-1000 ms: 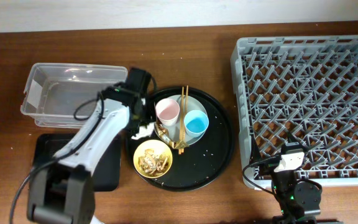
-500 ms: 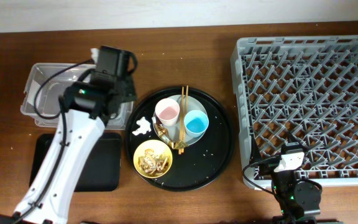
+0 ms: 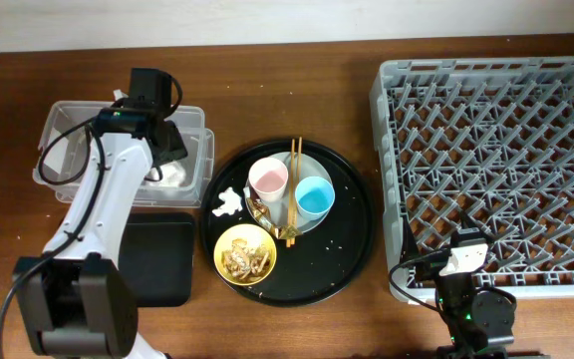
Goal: Sort waste into correct bins and load items into the dishwasher rack
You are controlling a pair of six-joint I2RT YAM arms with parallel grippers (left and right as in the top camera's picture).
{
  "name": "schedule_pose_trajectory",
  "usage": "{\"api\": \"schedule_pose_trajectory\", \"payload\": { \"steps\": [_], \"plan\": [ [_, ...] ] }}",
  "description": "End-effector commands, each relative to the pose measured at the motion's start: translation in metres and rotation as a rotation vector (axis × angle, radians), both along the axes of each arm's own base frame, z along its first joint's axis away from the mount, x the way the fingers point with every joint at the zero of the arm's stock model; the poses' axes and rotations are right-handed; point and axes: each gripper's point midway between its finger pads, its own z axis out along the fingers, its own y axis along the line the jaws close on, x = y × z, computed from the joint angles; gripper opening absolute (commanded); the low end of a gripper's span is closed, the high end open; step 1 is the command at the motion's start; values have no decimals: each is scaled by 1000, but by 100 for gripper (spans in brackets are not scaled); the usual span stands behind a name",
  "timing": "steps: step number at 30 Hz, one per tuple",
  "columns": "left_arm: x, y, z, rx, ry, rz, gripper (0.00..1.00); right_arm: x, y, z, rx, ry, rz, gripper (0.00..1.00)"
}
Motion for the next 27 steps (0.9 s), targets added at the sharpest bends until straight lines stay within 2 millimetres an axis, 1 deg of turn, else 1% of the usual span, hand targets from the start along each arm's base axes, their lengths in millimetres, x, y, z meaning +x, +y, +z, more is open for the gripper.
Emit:
{"api": "schedule_pose_trajectory", "payload": {
  "steps": [1, 3, 4, 6, 7, 8, 10, 11, 14, 17, 19, 21, 23, 25, 26, 27],
  "plan": [
    [6, -8, 18, -48, -37, -48, 83, 0, -3, -2, 11, 3, -15, 98],
    [4, -20, 31, -118, -53, -84, 83, 0, -3, -2, 11, 3, -15, 98],
    [1, -26, 35, -144, -54, -97, 80, 0, -3, -2, 11, 3, -15, 98],
    [-11, -50, 43, -246, -42, -155, 69, 0, -3, -2, 11, 3, -15, 98],
    [-16, -60, 45, -278, -31, -177, 64, 0, -3, -2, 11, 3, -15, 98],
    [-22, -69, 45, -301, -13, -198, 58, 0, -3, -2, 11, 3, -15, 98],
    [-38, -86, 41, -315, 47, -237, 52, 0, -3, -2, 11, 3, -15, 98],
    [-46, -94, 36, -312, 82, -256, 51, 0, -3, -2, 11, 3, -15, 98],
    [-61, -113, 23, -302, 144, -308, 50, 0, -3, -2, 11, 3, -15, 98],
    [-72, -125, 4, -278, 183, -345, 50, 0, -3, -2, 11, 3, -15, 98],
    [-80, -128, -11, -266, 209, -344, 49, 0, -3, -2, 11, 3, -15, 98],
    [-87, -130, -25, -263, 232, -352, 45, 0, -3, -2, 11, 3, -15, 98],
    [-90, -131, -39, -263, 234, -355, 43, 0, -3, -2, 11, 3, -15, 98],
    [-90, -130, -49, -263, 229, -356, 38, 0, -3, -2, 11, 3, -15, 98],
    [-91, -131, -61, -267, 222, -361, 35, 0, -3, -2, 11, 3, -15, 98],
    [-92, -132, -64, -266, 219, -364, 35, 0, -3, -2, 11, 3, -15, 99]
  ]
}}
